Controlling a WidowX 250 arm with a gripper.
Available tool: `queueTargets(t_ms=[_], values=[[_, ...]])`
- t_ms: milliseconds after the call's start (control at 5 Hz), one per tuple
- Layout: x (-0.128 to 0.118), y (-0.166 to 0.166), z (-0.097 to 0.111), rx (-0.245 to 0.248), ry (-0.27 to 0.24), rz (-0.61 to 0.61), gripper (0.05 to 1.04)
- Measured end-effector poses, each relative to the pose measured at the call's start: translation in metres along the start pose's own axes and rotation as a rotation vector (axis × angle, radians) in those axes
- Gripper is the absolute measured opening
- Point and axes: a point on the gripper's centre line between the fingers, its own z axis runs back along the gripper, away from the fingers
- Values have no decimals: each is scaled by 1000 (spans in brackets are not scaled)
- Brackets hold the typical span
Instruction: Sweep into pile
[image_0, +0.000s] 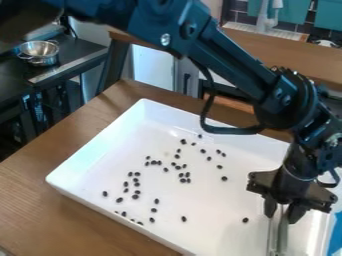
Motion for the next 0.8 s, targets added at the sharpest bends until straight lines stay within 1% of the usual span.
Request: queueTargets(t_ms=[200,400,600,800], values=[[2,8,-3,-4,-5,2,344],[3,25,-4,-19,12,-47,343],[7,74,-7,-15,45,-45,343],[1,103,-5,-17,58,-87,343]])
